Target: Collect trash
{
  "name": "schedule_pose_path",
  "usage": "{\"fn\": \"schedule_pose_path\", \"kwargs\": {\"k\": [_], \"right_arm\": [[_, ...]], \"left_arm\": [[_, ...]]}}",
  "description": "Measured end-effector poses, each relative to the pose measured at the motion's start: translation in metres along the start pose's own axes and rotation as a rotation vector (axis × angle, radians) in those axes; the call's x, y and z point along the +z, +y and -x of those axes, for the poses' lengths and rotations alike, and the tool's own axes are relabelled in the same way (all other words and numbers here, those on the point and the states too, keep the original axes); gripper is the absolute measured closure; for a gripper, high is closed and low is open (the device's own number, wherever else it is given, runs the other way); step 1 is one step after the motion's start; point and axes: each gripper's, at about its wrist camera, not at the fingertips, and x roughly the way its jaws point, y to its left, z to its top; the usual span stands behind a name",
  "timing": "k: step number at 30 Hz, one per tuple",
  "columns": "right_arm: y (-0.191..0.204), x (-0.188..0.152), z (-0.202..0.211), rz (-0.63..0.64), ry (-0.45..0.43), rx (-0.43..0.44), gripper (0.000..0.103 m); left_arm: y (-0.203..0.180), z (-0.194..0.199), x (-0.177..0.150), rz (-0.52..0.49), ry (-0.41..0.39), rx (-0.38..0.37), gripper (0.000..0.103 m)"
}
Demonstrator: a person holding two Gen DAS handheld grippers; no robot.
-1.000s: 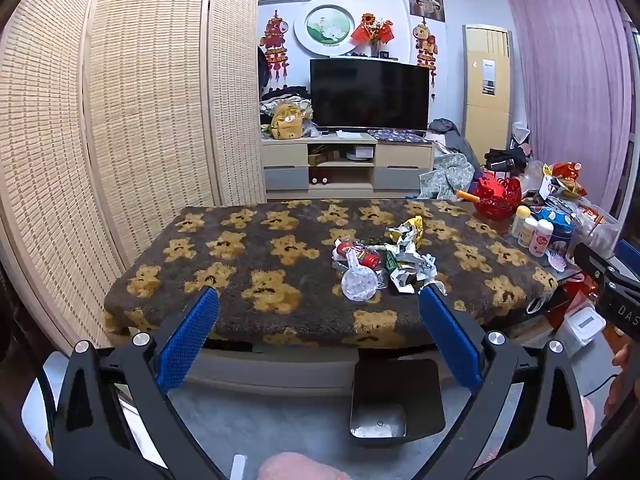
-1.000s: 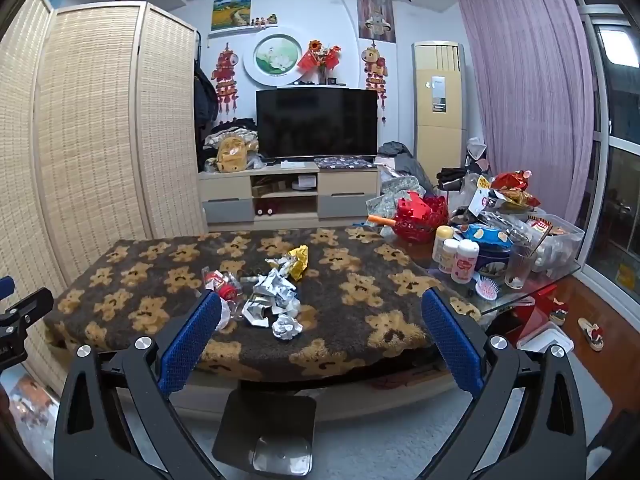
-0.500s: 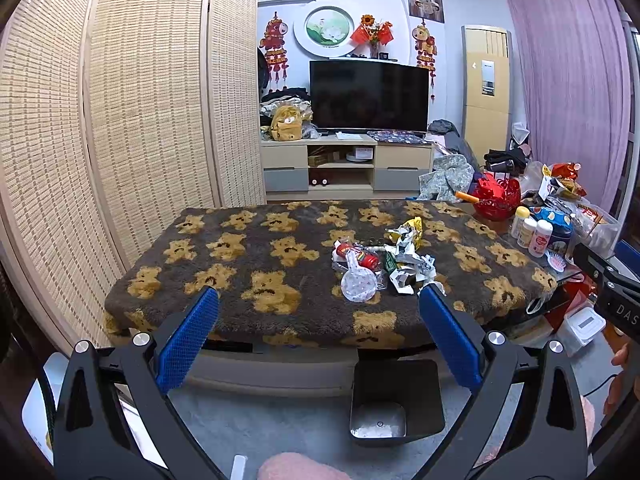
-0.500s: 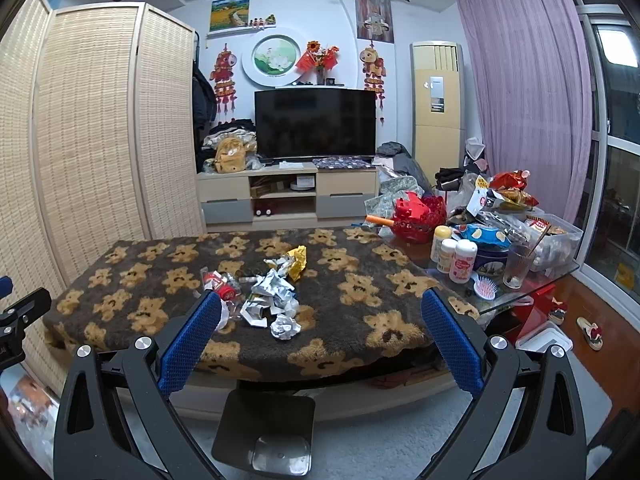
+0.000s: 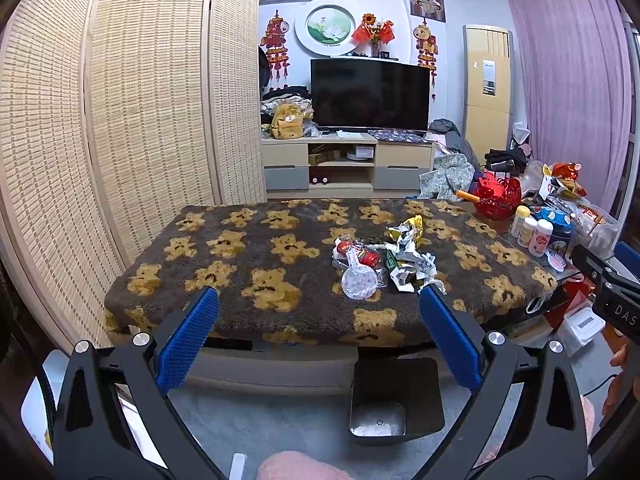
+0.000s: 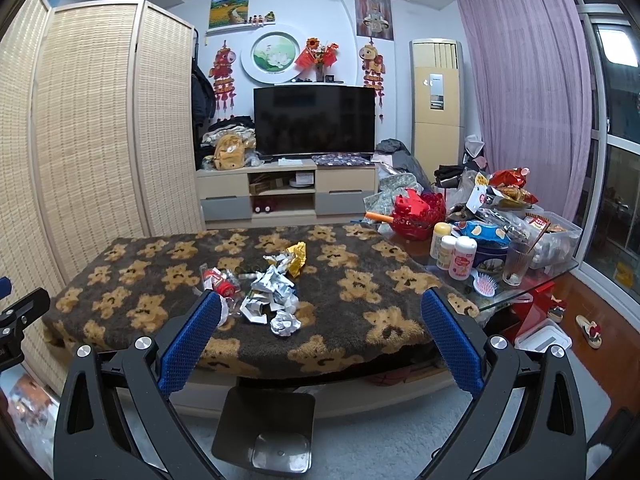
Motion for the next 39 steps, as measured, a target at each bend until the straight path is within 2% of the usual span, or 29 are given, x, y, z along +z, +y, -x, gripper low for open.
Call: {"fn": "schedule_pose_path", "kwargs": {"k": [39], "right_arm": [[-0.0035, 0.0002, 0.0008, -0.010, 0.012, -0.004, 0.003]], "left_arm": [[0.0057, 0.0023, -0.0028, -0.004, -0.005, 0.003, 0.008]]}}
